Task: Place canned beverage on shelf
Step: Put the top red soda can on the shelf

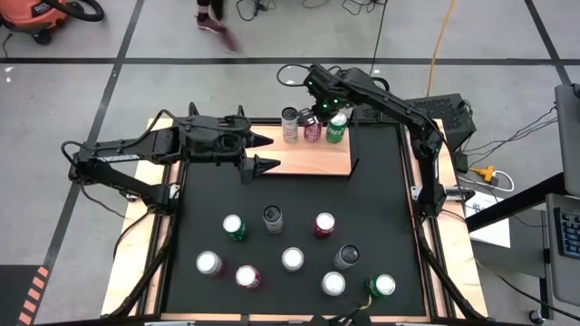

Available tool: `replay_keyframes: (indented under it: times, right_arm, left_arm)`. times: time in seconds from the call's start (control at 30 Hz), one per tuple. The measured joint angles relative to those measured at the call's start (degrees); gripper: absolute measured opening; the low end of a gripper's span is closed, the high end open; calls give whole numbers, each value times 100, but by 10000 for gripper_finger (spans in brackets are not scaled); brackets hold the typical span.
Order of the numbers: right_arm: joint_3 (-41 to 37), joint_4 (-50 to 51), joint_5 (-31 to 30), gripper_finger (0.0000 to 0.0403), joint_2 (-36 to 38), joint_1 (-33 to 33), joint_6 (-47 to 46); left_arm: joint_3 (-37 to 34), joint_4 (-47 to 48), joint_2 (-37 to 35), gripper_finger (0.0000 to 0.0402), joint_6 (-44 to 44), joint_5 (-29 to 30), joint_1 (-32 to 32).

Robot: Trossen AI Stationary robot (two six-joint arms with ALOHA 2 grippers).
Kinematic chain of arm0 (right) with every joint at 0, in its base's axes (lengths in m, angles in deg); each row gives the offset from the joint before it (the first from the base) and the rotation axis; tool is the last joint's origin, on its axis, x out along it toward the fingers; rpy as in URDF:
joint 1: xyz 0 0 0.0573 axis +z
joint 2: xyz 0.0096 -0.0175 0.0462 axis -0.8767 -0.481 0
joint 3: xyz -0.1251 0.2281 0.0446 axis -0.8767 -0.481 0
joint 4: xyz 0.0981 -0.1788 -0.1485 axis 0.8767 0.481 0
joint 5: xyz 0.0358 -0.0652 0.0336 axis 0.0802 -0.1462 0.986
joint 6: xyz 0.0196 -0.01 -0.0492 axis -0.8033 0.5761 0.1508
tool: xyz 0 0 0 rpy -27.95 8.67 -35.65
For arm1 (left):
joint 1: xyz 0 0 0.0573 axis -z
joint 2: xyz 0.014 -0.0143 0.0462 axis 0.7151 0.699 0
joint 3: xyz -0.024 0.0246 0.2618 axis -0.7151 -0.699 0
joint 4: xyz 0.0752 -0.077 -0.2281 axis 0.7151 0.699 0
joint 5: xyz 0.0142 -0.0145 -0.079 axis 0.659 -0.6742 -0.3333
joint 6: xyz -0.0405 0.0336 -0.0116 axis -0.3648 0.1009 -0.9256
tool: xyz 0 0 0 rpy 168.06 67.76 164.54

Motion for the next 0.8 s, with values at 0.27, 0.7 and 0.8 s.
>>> replay_keyframes:
  times: [0.27,0.7,0.8]
  right_arm:
    - [0,696,297,0,777,445,708]
    - [4,702,901,0,1794,1956,863]
    - [4,735,1119,0,1855,2311,863]
  left_arm:
    - [2,794,-191,389,-169,-40,6]
    - [2,2122,-658,389,-656,-363,254]
    - [1,2310,-658,389,-809,-365,493]
